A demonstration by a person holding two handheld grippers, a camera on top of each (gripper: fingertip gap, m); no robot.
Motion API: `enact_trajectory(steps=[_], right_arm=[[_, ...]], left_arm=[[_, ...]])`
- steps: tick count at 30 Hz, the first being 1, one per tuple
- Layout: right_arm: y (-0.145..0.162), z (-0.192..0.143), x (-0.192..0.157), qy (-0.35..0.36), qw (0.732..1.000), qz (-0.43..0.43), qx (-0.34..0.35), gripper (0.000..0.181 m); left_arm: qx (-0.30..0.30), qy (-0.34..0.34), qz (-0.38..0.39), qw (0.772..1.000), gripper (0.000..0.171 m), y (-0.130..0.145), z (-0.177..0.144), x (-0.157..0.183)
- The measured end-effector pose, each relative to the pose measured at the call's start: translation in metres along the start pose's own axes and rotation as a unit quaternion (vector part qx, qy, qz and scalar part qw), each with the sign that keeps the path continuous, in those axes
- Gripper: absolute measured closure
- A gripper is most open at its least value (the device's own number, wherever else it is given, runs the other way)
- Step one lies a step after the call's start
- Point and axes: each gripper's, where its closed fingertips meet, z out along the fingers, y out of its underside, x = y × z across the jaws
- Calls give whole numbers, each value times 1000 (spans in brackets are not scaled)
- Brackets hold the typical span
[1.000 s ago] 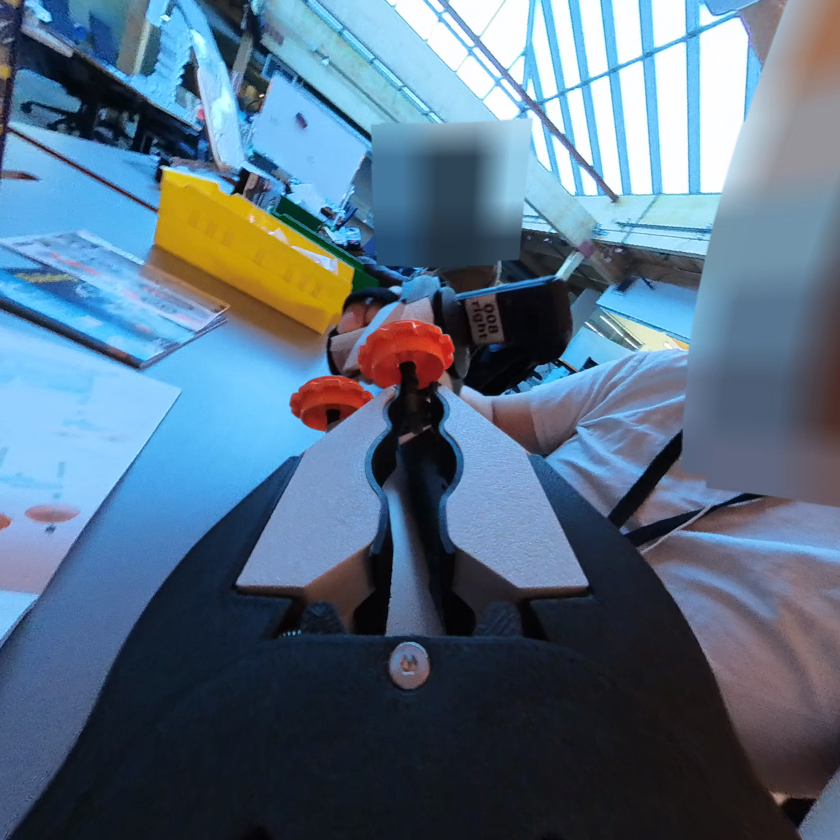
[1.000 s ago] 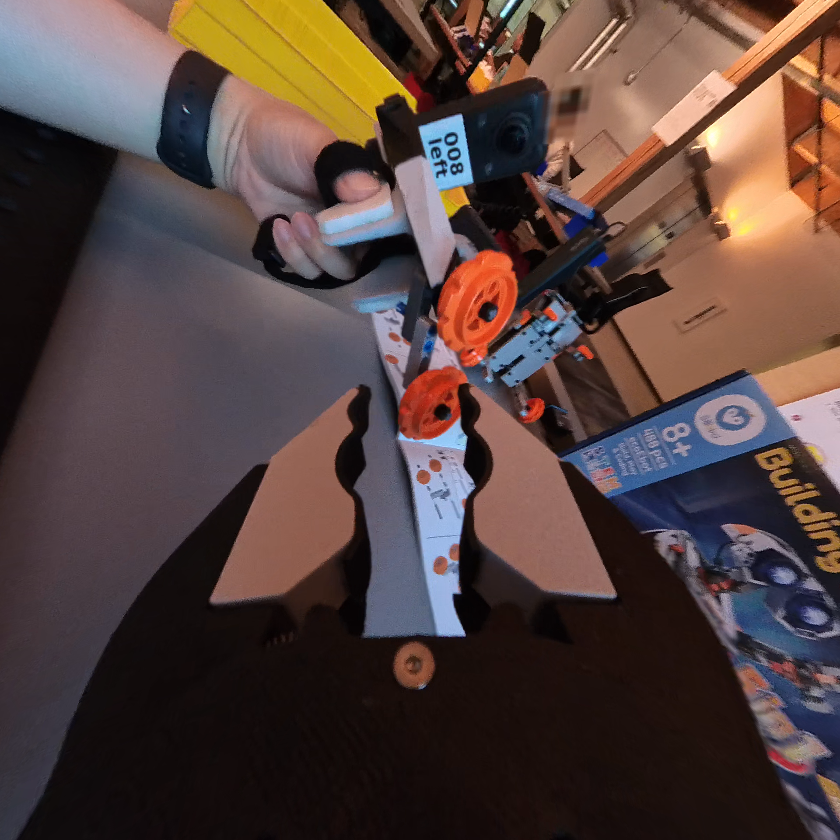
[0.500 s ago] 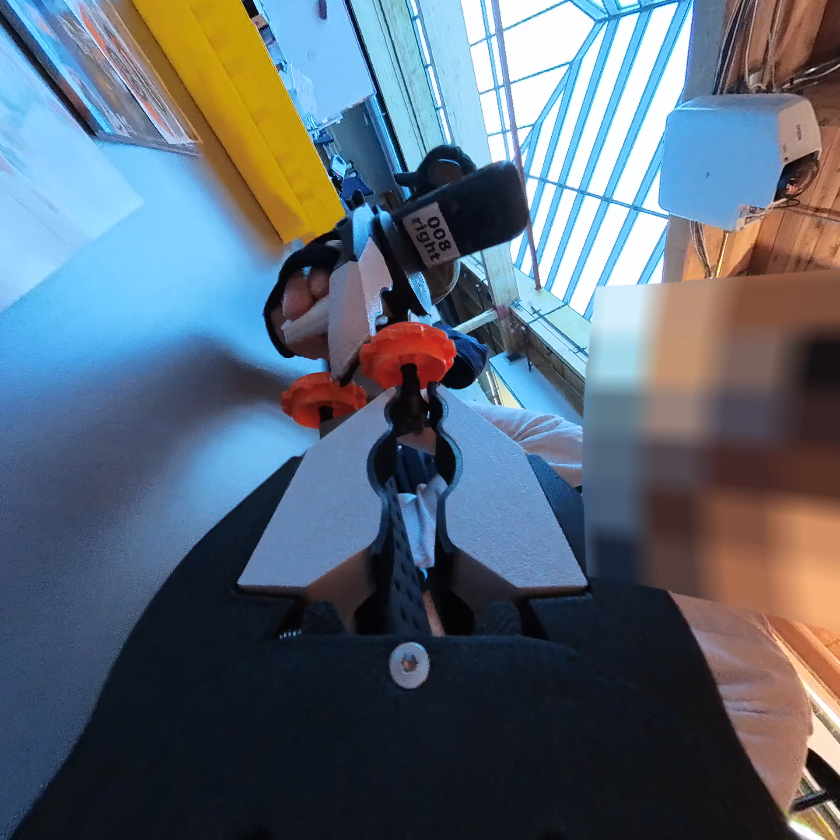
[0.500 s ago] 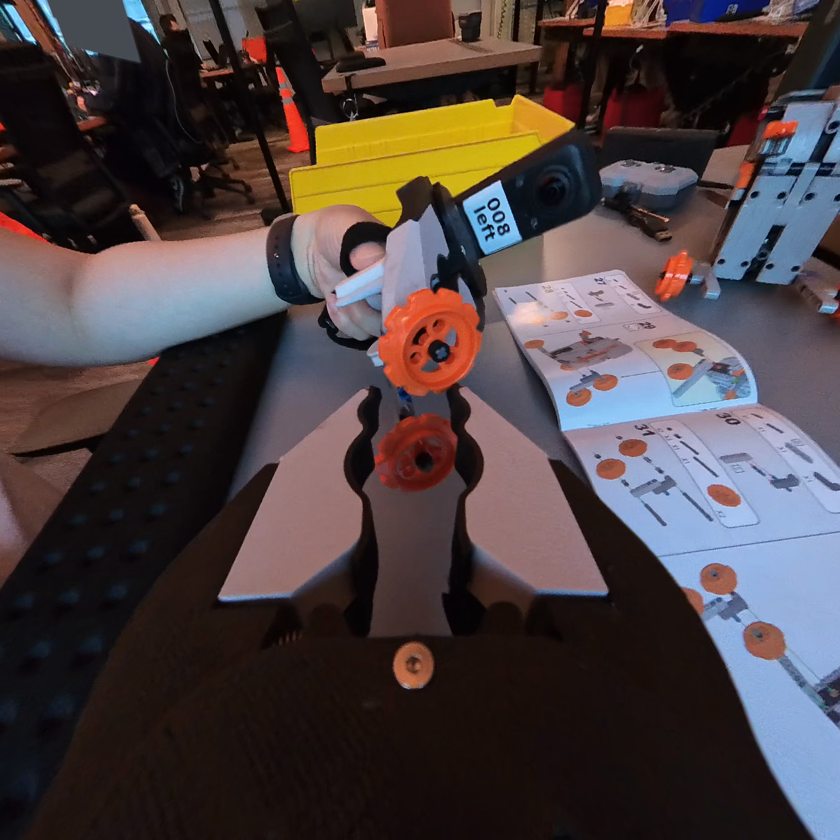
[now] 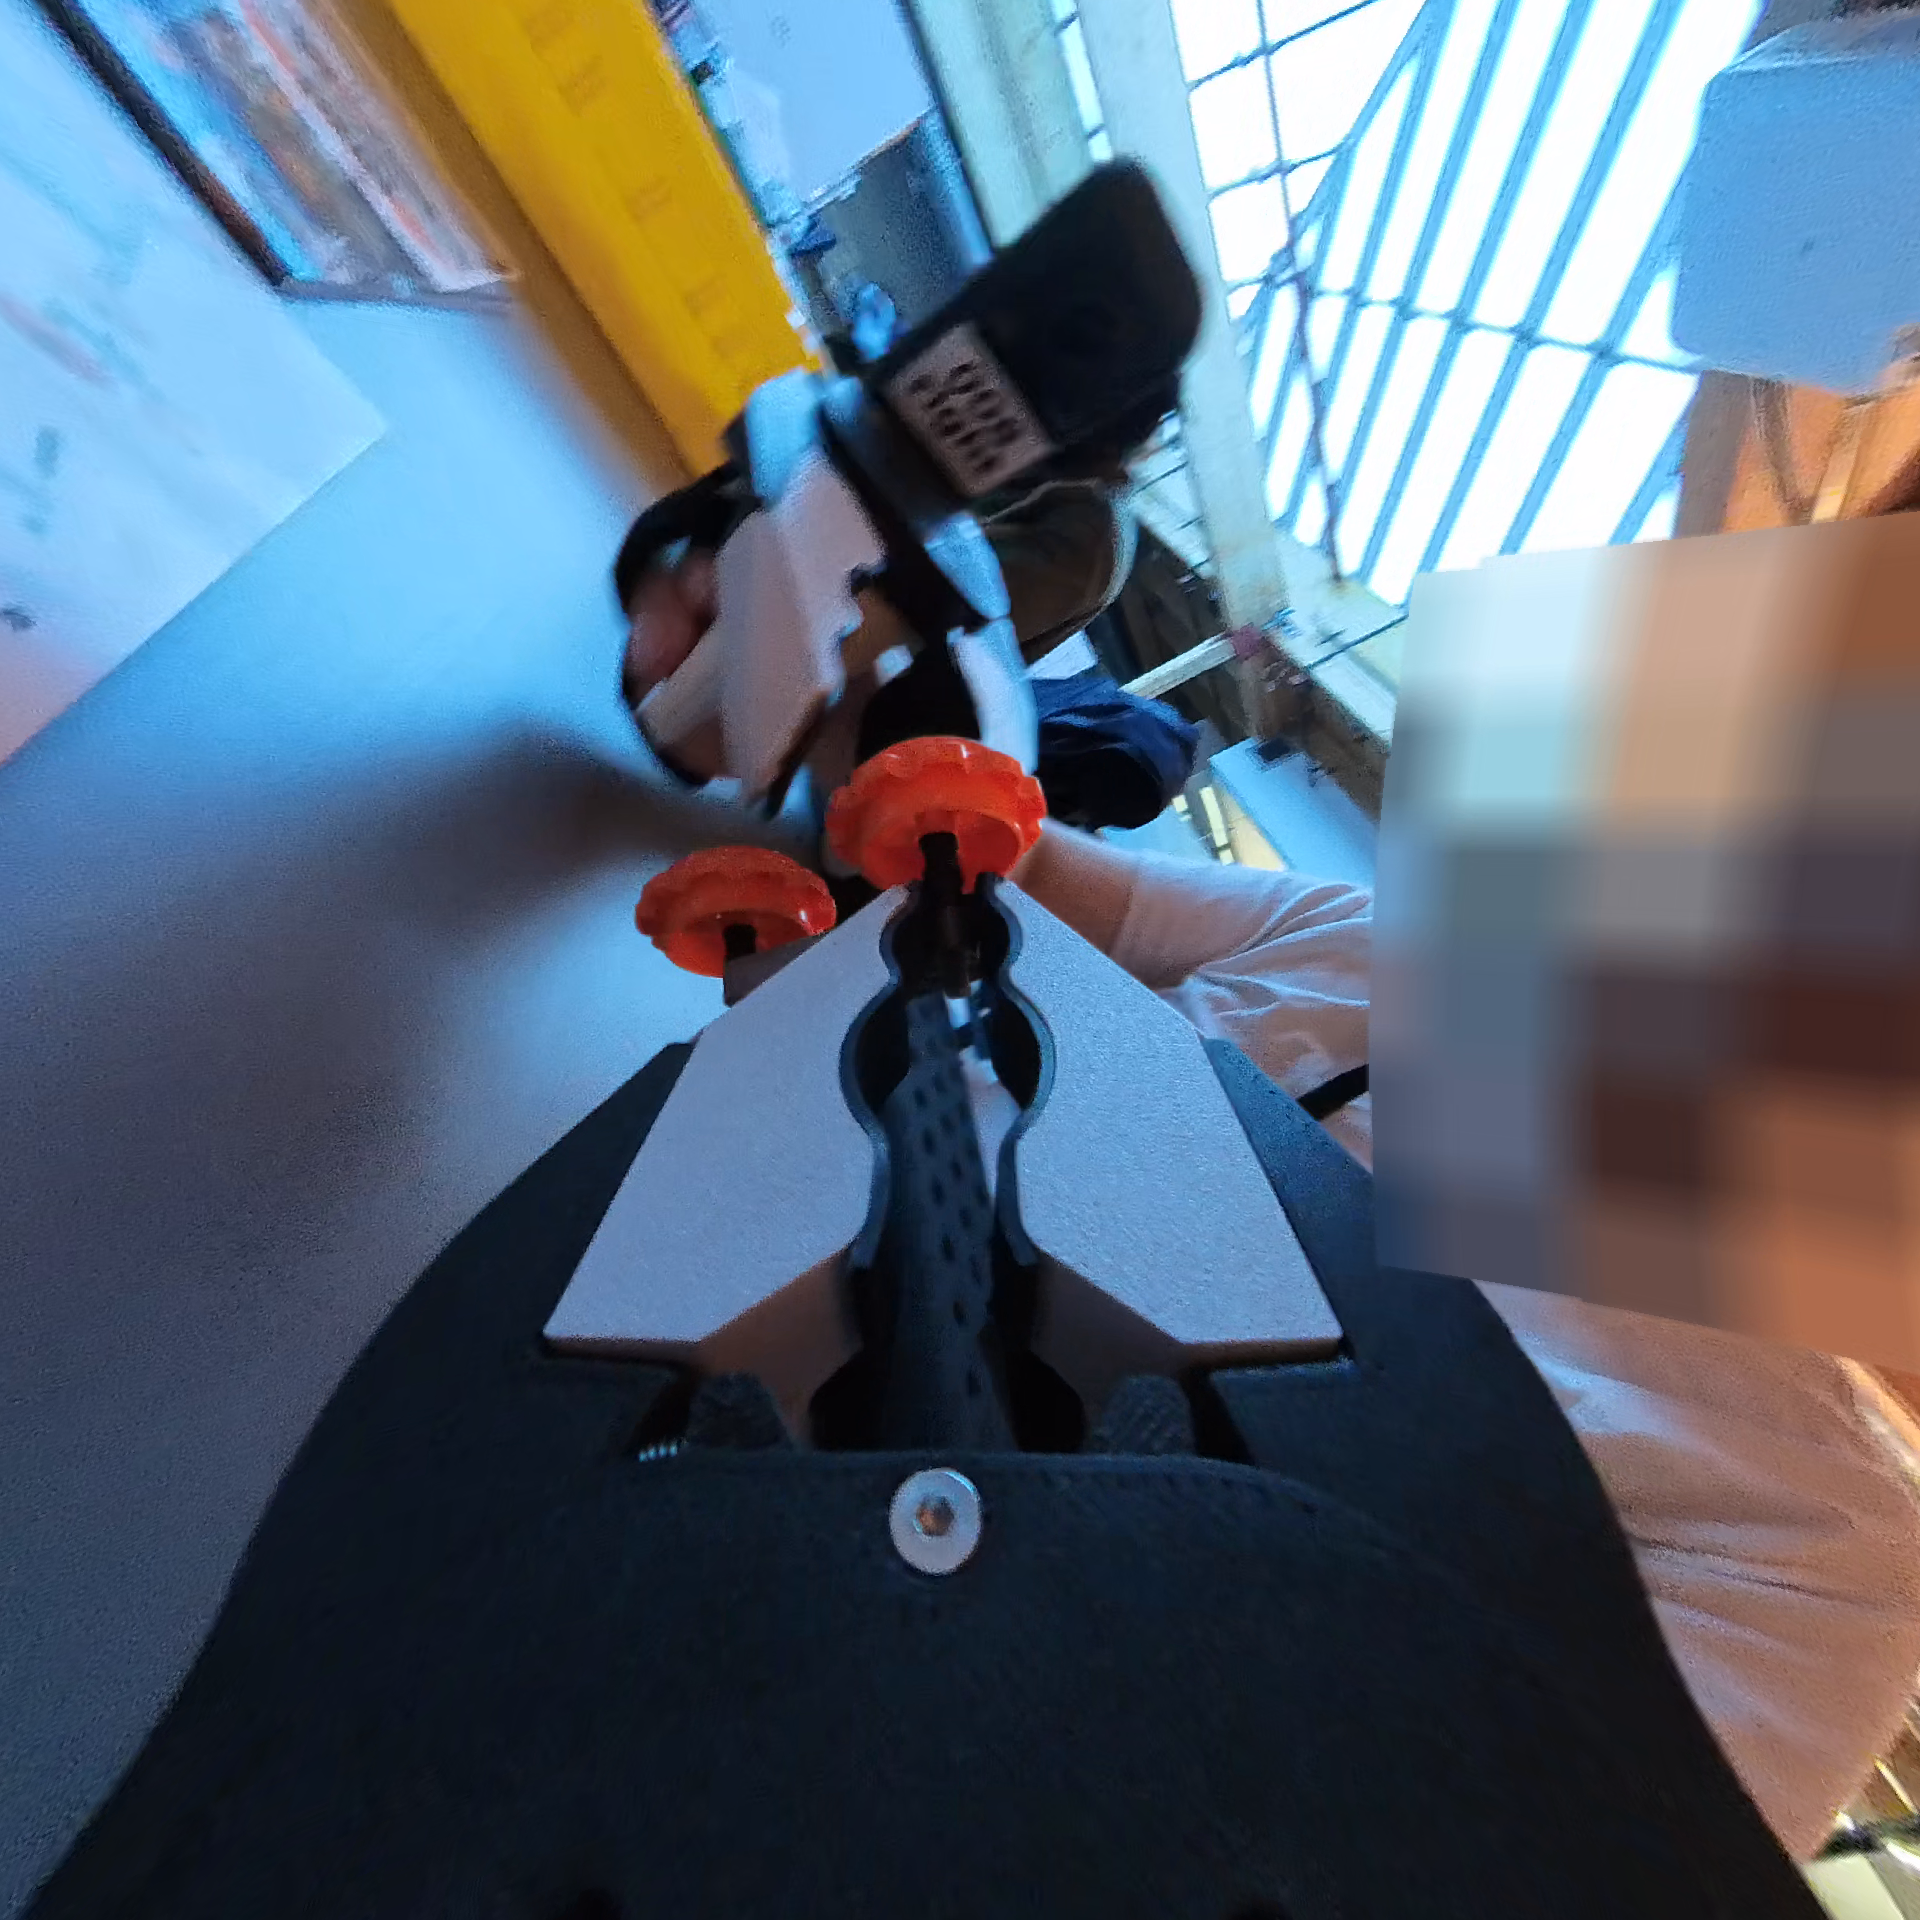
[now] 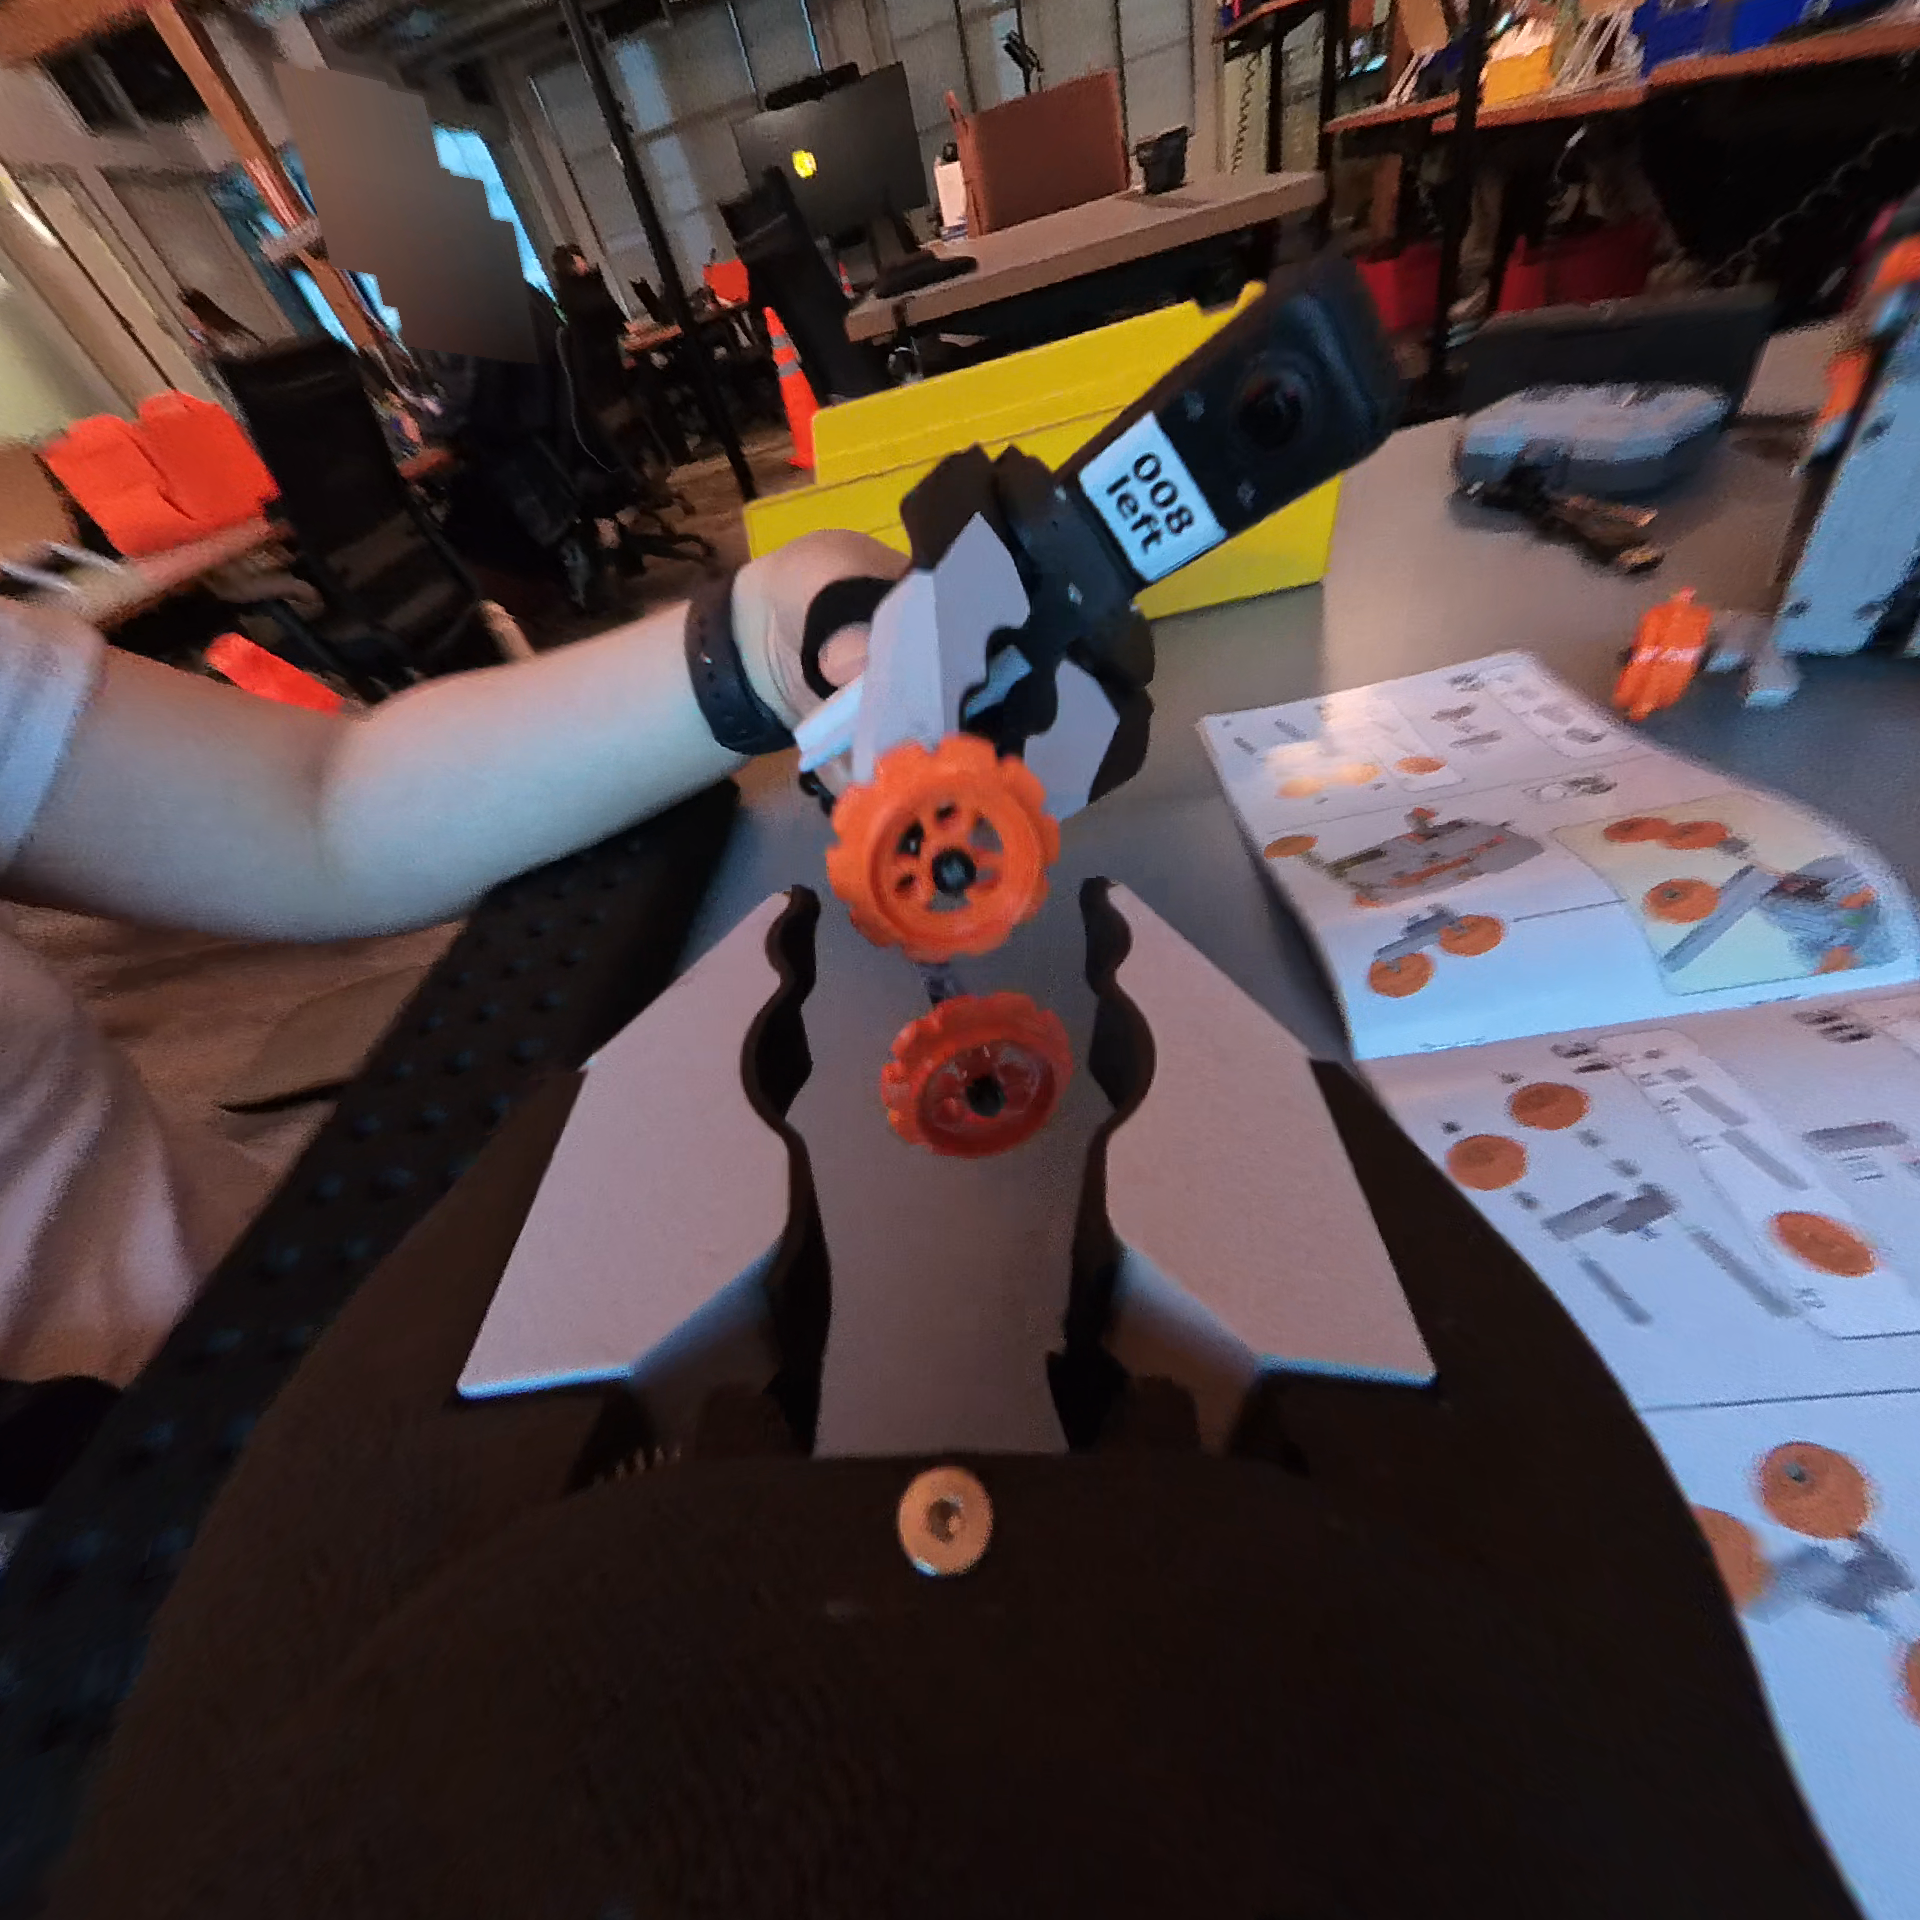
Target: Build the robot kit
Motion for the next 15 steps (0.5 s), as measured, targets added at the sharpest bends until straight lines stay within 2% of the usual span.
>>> enact_trajectory(steps=[2, 4, 6, 8, 9, 10, 11, 12, 13, 14, 15], right_arm=[[-9, -8, -1, 43, 994, -97, 2, 125], [-17, -15, -7, 92, 968, -233, -15, 125], [-17, -20, -8, 157, 906, -382, -90, 125], [-12, -38, 14, 254, 818, -467, -221, 148], [-16, -54, 32, 323, 780, -466, -267, 152], [-22, -76, 52, 407, 752, -427, -295, 152], [-20, -104, 72, 491, 734, -343, -319, 148], [-7, -127, 85, 543, 733, -242, -332, 145], [4, -137, 93, 561, 747, -170, -314, 139], [10, -145, 100, 574, 753, -134, -295, 140], [12, -160, 108, 597, 736, -129, -293, 140]], left_arm=[[-17, -18, -2, 1000, 164, 7, -1, -6], [-32, -8, -9, 999, 165, 12, 0, -4], [-53, -15, -7, 998, 164, 20, 0, -7], [-57, -35, -10, 998, 164, 21, -2, -14], [-52, -43, -13, 998, 164, 19, -4, -17], [-45, -46, -16, 998, 165, 17, -7, -18], [-39, -48, -17, 998, 165, 15, -9, -19], [-32, -50, -15, 998, 165, 13, -11, -19], [-28, -53, -10, 998, 165, 12, -12, -18], [-24, -56, -4, 998, 165, 10, -12, -17], [-19, -60, 4, 998, 165, 9, -13, -16]])
